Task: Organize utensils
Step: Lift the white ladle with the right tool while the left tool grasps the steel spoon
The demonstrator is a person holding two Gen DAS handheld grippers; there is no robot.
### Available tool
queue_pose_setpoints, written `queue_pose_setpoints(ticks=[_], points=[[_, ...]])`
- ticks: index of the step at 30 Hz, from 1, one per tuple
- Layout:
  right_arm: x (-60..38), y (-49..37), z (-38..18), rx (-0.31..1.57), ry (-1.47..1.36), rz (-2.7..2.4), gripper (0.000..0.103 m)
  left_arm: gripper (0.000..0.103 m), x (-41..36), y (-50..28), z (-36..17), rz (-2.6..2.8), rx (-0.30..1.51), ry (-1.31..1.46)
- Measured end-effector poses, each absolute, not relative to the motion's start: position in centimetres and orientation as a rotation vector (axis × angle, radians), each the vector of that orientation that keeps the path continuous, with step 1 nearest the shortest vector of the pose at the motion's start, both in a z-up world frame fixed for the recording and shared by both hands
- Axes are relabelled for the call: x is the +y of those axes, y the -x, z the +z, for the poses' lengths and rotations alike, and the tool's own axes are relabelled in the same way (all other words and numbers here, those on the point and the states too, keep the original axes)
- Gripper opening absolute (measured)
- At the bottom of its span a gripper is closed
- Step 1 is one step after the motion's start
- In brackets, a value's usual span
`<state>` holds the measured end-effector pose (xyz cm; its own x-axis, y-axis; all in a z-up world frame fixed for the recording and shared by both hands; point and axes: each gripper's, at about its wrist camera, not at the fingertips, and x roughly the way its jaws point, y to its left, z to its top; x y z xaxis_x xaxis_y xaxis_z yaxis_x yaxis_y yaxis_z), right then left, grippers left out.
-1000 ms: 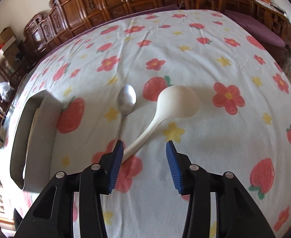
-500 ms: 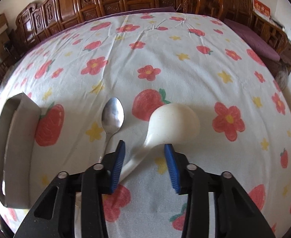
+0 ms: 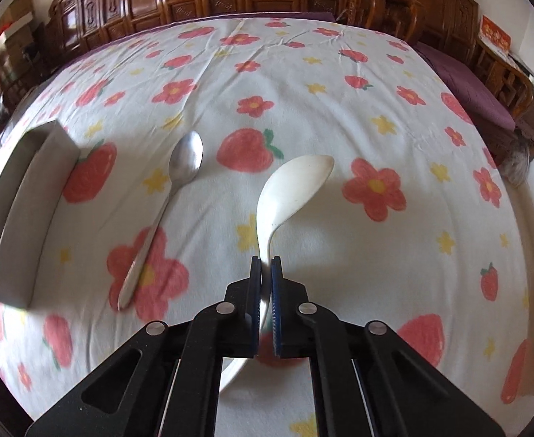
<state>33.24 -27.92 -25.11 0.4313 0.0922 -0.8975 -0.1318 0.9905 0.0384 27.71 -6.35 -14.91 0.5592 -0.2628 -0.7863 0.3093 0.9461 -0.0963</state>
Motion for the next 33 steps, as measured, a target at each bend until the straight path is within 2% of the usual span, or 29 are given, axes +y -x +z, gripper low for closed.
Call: queue_pose_setpoints(ticks=[13,17,19,25,30,33], points=[[-30.5,-29.9,-23.1,1.072,-0.021,0.205,0.005,0.094,-12.1,-30.5,-17.9,-0.387,0.984,-0.13],[-31.2,-29.6,-23.3,1.067,-0.046,0.206,0.005,0.081,-13.7,-31.7,-19.6,-0.411,1.034,-0.15],[-31.4,-29.6,-23.5,1.066,-0.053,0.207,0.005,0.07,-14.5,-32.4,-20.4,-0.413,1.059,-0.167],[-31.7,-29.5,-24.5,1.075,-0.066,0.217,0.005,0.045,-16.4,-35.2,-22.8,-0.402,1.167,-0.189],[-32.0,-29.4,-25.1,1.077,-0.077,0.224,0.005,0.032,-16.9,-37.0,-24.3,-0.369,1.248,-0.184],[-32.3,-29.3,-25.1,1.073,-0.093,0.227,0.005,0.031,-17.3,-37.5,-24.7,-0.362,1.268,-0.194]])
